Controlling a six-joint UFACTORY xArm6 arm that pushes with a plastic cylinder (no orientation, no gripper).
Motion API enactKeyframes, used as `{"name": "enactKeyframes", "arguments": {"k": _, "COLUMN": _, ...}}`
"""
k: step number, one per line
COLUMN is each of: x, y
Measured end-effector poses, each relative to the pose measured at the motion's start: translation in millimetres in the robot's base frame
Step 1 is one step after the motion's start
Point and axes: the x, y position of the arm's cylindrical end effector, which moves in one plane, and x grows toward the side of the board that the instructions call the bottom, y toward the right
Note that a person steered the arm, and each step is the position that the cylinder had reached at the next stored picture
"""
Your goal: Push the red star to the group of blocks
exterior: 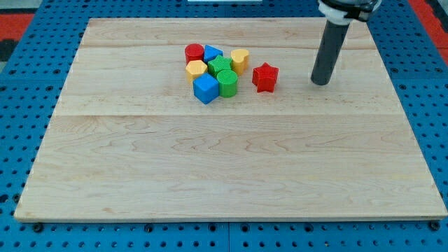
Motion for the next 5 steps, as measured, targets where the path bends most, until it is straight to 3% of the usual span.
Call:
{"name": "enactKeyframes", "arguments": {"k": 2, "x": 1, "y": -74}}
{"name": "enactKeyframes", "arguments": {"k": 5, "x": 1, "y": -123}}
